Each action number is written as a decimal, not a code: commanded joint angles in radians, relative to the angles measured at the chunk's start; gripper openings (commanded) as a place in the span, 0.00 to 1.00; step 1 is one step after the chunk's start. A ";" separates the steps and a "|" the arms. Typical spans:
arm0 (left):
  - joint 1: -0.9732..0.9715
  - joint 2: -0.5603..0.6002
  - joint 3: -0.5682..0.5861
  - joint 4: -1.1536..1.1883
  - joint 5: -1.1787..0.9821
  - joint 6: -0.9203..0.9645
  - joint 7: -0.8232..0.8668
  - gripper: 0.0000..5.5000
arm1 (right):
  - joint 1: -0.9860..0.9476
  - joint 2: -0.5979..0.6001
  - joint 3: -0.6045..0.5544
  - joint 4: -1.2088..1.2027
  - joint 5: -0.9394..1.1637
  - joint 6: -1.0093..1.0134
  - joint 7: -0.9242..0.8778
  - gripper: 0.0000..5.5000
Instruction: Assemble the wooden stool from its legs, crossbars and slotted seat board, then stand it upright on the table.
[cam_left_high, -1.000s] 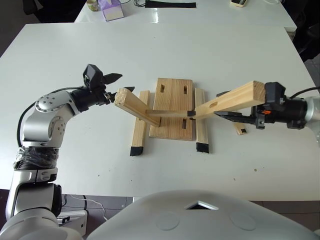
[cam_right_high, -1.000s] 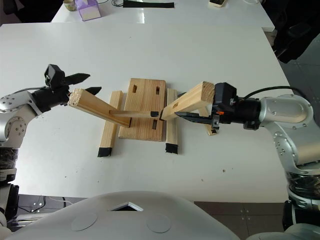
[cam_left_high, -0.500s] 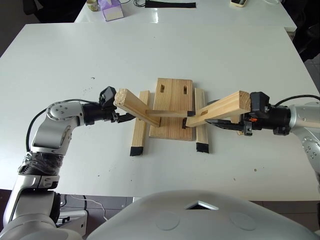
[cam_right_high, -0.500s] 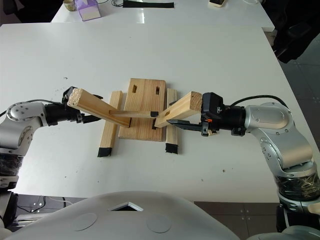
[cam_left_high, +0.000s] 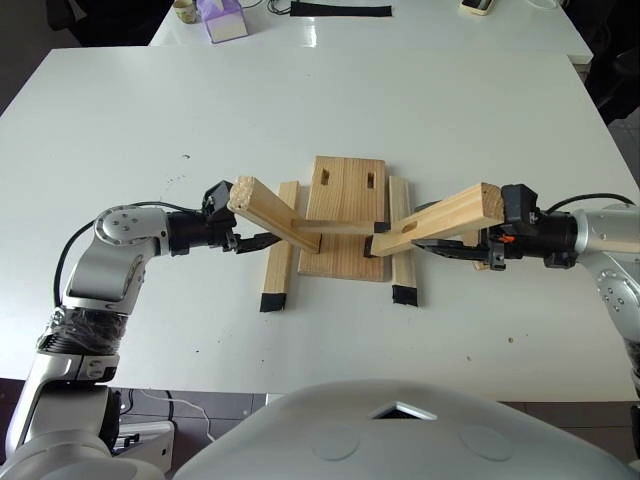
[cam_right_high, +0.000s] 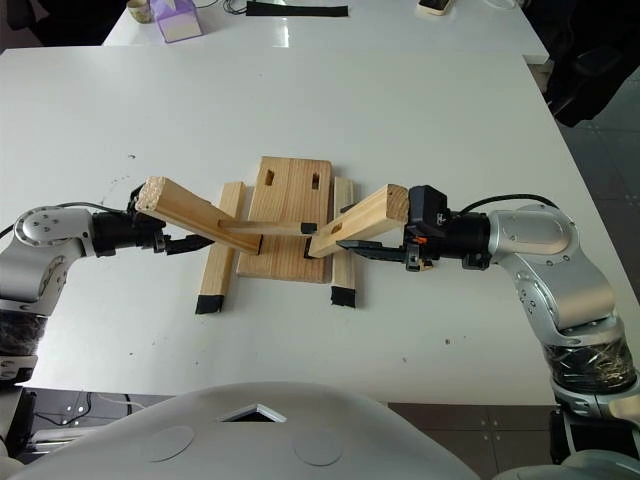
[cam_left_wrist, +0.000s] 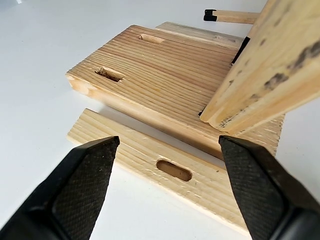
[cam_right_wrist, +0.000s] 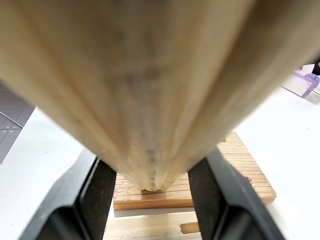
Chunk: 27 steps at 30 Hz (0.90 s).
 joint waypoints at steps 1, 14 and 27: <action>-0.014 -0.018 0.004 -0.034 -0.024 0.039 -0.003 0.67 | 0.006 -0.030 0.082 0.052 -0.077 0.019 0.038 0.37; -0.023 -0.068 -0.001 -0.105 -0.038 0.107 0.036 0.67 | -0.150 -0.042 0.227 0.171 -0.133 0.019 0.132 0.37; -0.017 -0.109 -0.025 -0.168 -0.027 0.141 0.078 0.67 | -0.214 0.001 0.299 0.180 -0.174 0.016 0.113 0.37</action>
